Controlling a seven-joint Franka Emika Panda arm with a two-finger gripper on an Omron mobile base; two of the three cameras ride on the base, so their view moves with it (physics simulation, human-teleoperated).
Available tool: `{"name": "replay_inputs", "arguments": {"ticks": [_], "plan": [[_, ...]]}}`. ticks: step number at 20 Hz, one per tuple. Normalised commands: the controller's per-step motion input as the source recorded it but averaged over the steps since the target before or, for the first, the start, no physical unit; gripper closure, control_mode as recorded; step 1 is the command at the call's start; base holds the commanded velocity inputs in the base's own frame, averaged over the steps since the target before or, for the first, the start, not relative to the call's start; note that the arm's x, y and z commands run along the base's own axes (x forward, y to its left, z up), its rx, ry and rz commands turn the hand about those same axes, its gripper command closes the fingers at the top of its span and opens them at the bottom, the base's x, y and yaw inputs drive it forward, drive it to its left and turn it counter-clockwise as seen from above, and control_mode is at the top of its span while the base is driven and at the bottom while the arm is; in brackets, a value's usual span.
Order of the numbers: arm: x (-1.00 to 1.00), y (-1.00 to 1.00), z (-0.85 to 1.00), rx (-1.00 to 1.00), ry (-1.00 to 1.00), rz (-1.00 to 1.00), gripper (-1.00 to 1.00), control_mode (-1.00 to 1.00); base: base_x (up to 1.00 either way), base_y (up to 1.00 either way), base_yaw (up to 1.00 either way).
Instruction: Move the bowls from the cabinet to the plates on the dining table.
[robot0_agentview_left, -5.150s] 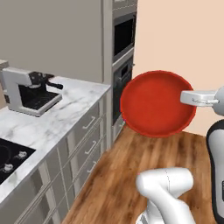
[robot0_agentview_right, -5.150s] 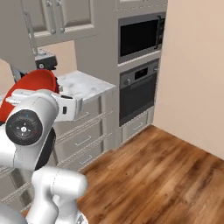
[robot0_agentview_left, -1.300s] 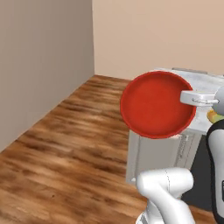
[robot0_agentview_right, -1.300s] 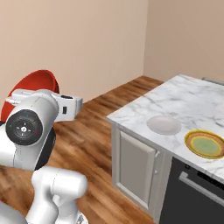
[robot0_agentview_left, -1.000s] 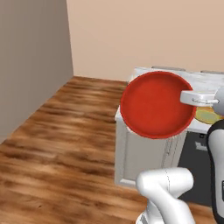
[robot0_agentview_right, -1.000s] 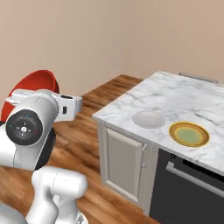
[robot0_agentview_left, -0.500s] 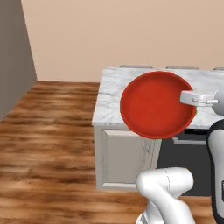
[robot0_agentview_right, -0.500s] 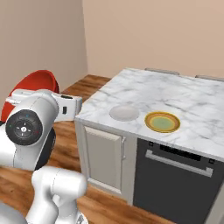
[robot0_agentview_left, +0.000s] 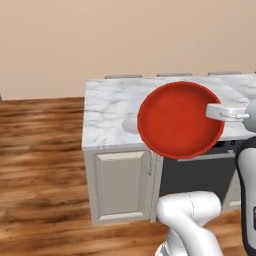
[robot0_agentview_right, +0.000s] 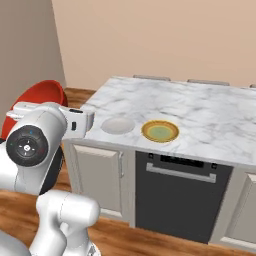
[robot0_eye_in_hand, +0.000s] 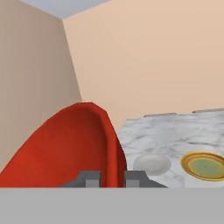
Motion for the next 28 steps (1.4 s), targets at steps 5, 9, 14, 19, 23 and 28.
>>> {"name": "replay_inputs", "arguments": {"ticks": [5, 9, 14, 19, 23, 28], "plan": [[0.0, 0.0, 0.0, 0.0, 0.0, 0.0, 1.0, 1.0, 0.0, 0.01, -0.12], [0.0, 0.0, 0.0, 0.0, 0.0, 0.0, 1.0, 1.0, -0.02, 0.26, 0.0], [0.0, 0.0, 0.0, 0.0, 0.0, 0.0, 1.0, 1.0, 0.0, 0.47, 0.02], [0.0, 0.0, 0.0, 0.0, 0.0, 0.0, 1.0, 1.0, 0.11, 0.0, 0.0], [0.0, 0.0, 0.0, 0.0, 0.0, 0.0, 1.0, 1.0, 0.6, 0.0, 0.0], [0.0, 0.0, 0.0, 0.0, 0.0, 0.0, 1.0, 1.0, 0.69, 0.0, 0.0]]}}
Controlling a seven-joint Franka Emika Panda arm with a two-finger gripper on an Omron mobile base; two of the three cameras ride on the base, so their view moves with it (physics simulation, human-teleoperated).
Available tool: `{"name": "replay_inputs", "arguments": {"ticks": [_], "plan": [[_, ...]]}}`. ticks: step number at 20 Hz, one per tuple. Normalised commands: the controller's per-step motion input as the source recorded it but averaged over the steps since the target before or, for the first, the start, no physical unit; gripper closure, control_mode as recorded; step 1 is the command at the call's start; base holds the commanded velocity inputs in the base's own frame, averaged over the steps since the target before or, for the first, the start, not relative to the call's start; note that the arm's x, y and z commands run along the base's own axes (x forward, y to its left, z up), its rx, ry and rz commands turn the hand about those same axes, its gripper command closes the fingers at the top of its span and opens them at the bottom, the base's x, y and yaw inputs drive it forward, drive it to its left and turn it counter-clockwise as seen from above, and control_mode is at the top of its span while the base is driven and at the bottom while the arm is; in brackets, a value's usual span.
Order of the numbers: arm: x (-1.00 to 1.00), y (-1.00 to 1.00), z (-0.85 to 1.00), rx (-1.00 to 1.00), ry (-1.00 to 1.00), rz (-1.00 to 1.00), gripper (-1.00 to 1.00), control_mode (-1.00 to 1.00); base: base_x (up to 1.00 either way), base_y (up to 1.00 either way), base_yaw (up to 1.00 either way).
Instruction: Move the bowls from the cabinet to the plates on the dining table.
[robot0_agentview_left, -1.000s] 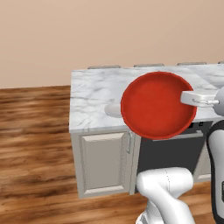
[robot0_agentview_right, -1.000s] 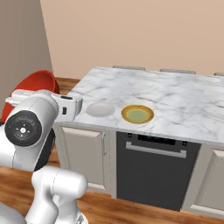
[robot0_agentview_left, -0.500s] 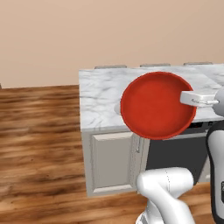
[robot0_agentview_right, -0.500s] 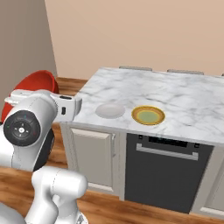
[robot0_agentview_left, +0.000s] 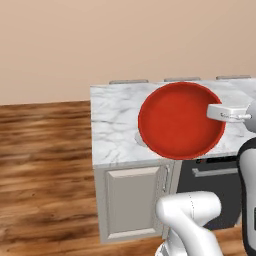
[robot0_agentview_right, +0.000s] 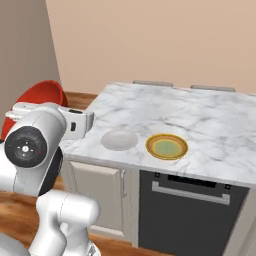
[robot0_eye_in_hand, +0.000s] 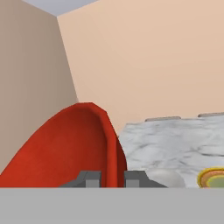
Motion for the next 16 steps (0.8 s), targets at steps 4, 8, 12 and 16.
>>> {"name": "replay_inputs", "arguments": {"ticks": [4, 8, 12, 16], "plan": [[0.0, 0.0, 0.0, 0.0, 0.0, 0.0, 1.0, 1.0, 0.69, 0.0, -0.01], [0.0, 0.0, 0.0, 0.0, 0.0, 0.0, 1.0, 1.0, 0.64, 0.0, -0.01], [0.0, 0.0, 0.0, 0.0, 0.0, 0.0, 1.0, 1.0, 0.53, 0.0, -0.01], [0.0, 0.0, 0.0, 0.0, 0.0, 0.0, 1.0, 1.0, 0.34, 0.0, -0.02]]}}
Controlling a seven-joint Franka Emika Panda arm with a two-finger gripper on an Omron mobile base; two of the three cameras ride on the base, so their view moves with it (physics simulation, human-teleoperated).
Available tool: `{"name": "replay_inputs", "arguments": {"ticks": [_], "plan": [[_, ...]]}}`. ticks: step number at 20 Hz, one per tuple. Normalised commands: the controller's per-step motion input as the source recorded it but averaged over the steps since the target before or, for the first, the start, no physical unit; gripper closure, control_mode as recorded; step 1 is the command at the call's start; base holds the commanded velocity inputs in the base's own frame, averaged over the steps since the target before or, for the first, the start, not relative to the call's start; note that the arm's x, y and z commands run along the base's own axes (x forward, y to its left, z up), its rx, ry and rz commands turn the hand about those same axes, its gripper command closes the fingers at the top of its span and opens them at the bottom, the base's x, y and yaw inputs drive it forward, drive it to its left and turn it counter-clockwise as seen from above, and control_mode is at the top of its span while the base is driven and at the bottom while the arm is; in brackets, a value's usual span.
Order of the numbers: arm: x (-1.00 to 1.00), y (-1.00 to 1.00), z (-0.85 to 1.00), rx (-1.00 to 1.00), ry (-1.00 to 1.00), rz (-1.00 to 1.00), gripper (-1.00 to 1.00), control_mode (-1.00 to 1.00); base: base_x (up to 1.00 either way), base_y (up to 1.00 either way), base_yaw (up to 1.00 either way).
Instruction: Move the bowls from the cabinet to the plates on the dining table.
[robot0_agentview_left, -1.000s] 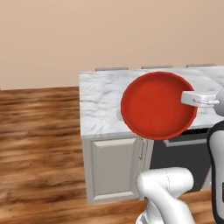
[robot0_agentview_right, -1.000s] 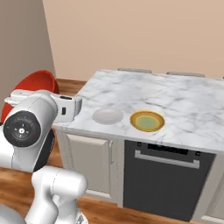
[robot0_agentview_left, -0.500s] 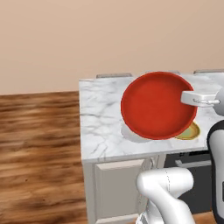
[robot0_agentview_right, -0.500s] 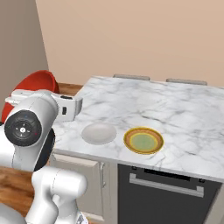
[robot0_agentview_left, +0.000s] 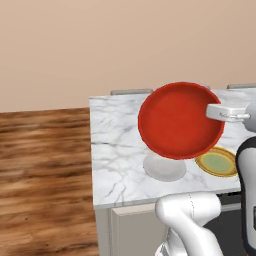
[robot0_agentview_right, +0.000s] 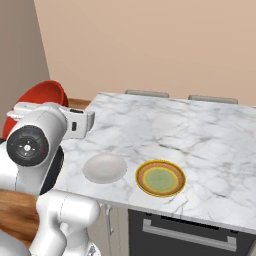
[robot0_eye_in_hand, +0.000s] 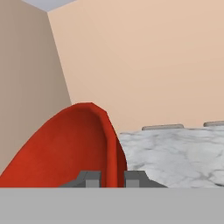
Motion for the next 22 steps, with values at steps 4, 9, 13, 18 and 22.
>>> {"name": "replay_inputs", "arguments": {"ticks": [4, 9, 13, 18, 22], "plan": [[0.01, 0.0, 0.0, 0.0, 0.0, 0.0, 1.0, -1.0, 0.0, 0.0, 0.0], [0.12, -0.06, -0.25, 0.01, 0.02, 0.0, 1.0, -1.0, 0.0, 0.0, 0.0], [-0.03, -0.23, -0.32, 0.08, 0.02, 0.0, 1.0, -1.0, 0.0, 0.0, 0.0], [0.0, -0.43, -0.34, 0.09, 0.01, -0.03, 1.0, -1.0, 0.0, 0.0, 0.0], [0.14, -0.35, -0.32, 0.08, 0.0, -0.05, 1.0, -1.0, 0.0, 0.0, 0.0]]}}
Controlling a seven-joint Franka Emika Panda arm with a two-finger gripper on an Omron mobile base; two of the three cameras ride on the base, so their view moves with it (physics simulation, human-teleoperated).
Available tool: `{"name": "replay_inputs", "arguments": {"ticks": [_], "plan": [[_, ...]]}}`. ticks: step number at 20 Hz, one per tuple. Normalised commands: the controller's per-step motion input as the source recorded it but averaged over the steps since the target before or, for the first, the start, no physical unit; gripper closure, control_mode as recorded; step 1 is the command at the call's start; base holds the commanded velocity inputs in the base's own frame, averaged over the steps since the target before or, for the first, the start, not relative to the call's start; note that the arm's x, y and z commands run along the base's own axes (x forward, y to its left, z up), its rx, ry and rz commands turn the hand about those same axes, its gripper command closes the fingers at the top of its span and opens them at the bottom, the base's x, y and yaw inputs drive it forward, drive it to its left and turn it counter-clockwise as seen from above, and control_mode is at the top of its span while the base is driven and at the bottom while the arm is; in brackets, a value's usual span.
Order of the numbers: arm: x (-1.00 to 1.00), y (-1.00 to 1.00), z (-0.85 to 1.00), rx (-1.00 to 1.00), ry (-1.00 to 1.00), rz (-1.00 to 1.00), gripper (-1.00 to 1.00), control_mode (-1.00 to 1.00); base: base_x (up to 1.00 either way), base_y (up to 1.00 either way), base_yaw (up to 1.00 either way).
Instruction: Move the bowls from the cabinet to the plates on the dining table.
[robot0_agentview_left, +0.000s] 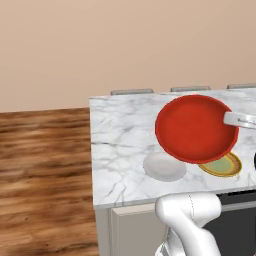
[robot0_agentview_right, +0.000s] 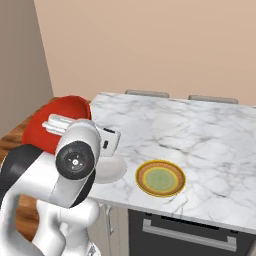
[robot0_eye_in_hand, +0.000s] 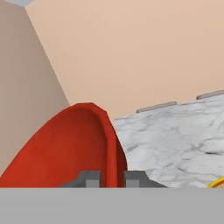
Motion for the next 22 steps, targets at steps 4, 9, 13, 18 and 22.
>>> {"name": "replay_inputs", "arguments": {"ticks": [4, 9, 13, 18, 22], "plan": [[0.29, -0.25, -0.32, 0.12, 0.0, -0.08, 1.0, -1.0, 0.0, 0.0, 0.0], [0.4, -0.13, -0.31, 0.11, 0.01, -0.09, 1.0, -1.0, 0.0, 0.0, 0.0], [0.47, -0.04, -0.4, 0.08, 0.02, -0.08, 1.0, -1.0, 0.0, 0.0, 0.0], [0.43, -0.05, -0.46, 0.07, 0.04, -0.09, 1.0, -1.0, 0.0, 0.0, 0.0], [0.36, -0.07, -0.43, 0.07, 0.04, -0.08, 1.0, -1.0, 0.0, 0.0, 0.0]]}}
